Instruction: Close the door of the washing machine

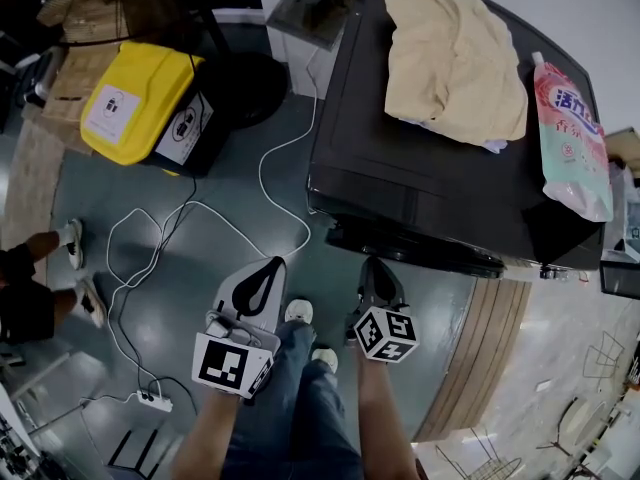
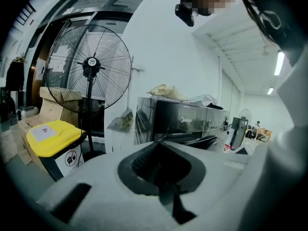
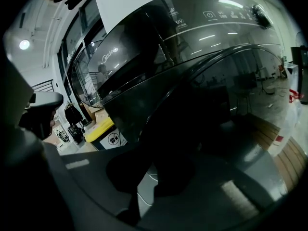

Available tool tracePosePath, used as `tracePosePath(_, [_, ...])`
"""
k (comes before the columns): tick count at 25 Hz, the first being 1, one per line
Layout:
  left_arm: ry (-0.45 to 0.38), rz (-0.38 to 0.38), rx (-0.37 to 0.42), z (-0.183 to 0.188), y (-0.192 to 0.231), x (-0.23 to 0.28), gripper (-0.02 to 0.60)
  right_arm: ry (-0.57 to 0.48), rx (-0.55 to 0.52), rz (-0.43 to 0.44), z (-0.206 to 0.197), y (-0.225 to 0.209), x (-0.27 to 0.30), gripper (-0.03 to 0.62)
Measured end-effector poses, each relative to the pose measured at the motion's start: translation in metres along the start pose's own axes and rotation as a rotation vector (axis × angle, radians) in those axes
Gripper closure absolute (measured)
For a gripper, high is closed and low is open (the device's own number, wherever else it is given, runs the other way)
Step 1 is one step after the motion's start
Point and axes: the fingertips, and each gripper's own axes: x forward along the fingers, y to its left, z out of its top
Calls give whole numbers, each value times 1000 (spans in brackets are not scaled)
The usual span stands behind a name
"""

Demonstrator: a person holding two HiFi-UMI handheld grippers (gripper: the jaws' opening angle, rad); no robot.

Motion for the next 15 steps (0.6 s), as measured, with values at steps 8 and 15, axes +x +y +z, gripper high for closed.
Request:
tracePosePath(8, [-36,1,26,27,-16,-12,574,-82,-67,31,47,15,-33,582])
tracePosePath(15, [-130,-14,94,99,-49,-23,574,-246,-190,60,147,42,-108,582])
